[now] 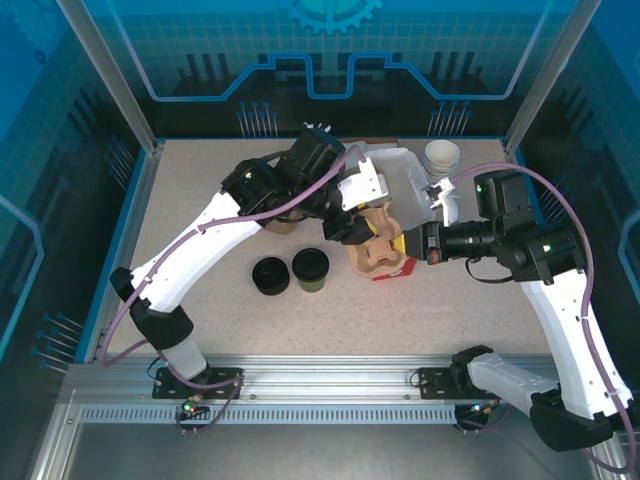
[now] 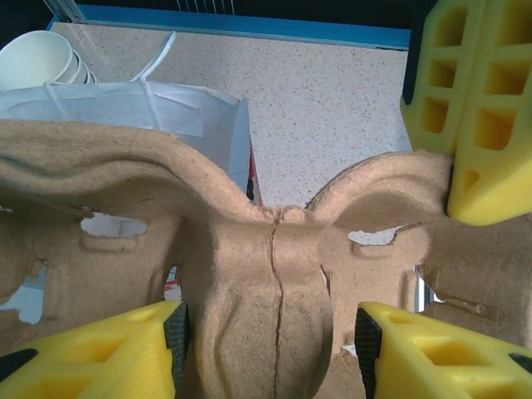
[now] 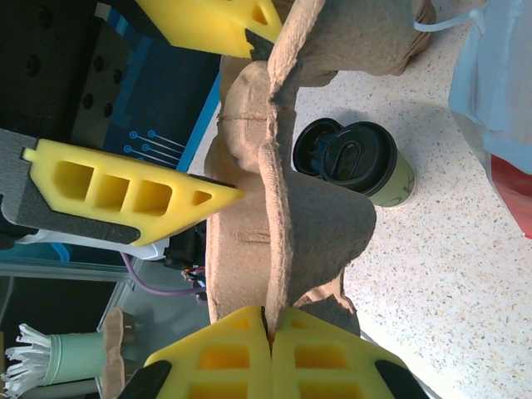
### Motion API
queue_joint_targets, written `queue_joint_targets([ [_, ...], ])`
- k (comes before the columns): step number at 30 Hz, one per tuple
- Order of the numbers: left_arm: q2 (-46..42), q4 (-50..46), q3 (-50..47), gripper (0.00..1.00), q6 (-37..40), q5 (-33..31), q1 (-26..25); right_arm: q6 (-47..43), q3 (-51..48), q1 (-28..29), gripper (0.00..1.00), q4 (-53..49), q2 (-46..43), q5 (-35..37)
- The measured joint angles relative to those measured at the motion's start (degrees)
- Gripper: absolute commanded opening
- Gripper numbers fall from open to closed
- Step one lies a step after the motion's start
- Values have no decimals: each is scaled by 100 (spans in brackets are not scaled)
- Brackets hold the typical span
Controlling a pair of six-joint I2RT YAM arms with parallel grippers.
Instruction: Pack the takeout coffee
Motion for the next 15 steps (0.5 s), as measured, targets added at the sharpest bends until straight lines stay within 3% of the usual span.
queue_joint_targets([
  [8, 160, -11, 70, 57, 9, -2, -9, 0, 0, -59, 0, 0, 2, -109],
  [15, 205, -9, 103, 46, 20, -7, -11, -2, 0, -109, 1, -2, 2, -208],
])
